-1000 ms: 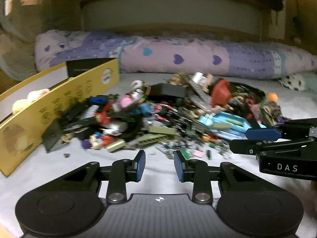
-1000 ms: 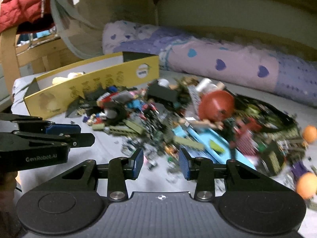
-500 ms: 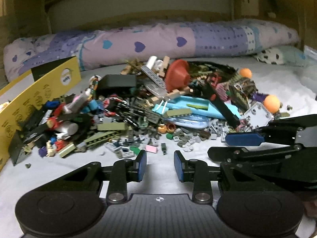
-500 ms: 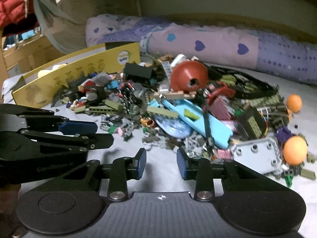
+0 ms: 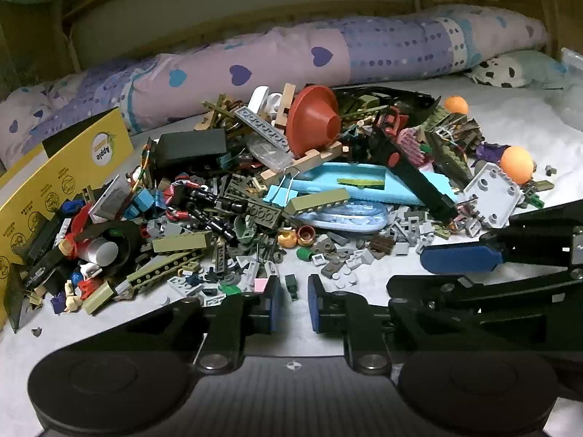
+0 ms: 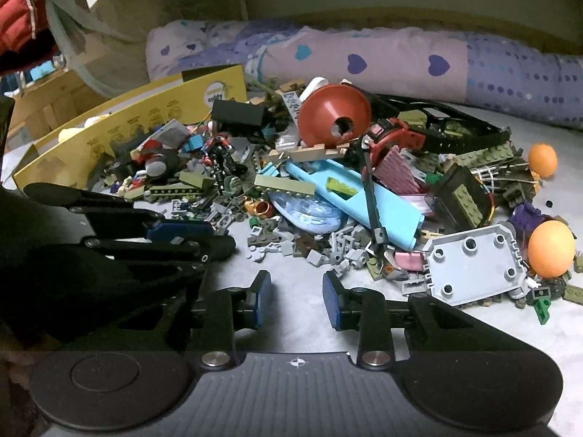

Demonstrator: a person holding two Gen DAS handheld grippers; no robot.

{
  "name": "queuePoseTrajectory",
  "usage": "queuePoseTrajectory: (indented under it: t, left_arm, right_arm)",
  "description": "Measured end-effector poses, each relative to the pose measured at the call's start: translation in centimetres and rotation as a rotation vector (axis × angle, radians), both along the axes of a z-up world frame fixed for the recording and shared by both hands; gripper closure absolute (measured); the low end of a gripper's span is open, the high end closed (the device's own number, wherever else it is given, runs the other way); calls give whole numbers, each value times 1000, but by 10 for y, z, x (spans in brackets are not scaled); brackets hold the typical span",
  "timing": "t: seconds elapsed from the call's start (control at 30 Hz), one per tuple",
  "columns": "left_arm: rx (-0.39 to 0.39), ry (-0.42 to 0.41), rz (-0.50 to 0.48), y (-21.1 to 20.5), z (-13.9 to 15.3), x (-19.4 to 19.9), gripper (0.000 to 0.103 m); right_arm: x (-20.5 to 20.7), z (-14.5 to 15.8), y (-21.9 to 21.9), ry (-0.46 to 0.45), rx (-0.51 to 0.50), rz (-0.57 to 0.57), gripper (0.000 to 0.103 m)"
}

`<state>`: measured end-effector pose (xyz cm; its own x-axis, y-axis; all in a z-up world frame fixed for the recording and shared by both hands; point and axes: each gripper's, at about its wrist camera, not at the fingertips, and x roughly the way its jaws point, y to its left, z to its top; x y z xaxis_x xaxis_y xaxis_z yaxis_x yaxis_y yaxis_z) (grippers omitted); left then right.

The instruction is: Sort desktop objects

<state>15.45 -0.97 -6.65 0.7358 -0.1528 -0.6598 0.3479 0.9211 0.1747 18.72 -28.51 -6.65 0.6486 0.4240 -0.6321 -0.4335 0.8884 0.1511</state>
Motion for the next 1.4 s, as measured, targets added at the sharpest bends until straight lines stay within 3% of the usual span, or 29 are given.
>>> queuePoseTrajectory:
  t: [0.1,0.37,0.57,0.83,1.07,1.23,1.4]
  left_arm:
    - [6,-2,-2,0,-1,1,96]
    - [57,-45,-31,-6,-4,-6,97]
    - [59,-81,-56,-4,0,-17,97]
    - [37,-93,-25,14,7,-22,97]
    - [3,-127,-31,17,16,-27,97]
    - [2,-126,-29,16,16,-28,97]
    - [2,-132,-32,15,17,-28,97]
  right_arm:
    - [5,-1,3,3,-16,1,71]
    - [19,-3,6,29,-11,-24,74]
    - [20,-5,-3,39,21,-62,94]
    - [11,1,-7,-6,41,-34,94]
    - [-13,16,1,-128,-21,25,94]
    - [-17,11,4,-102,-42,34,94]
    - [0,0,-2,-10,-36,-26,92]
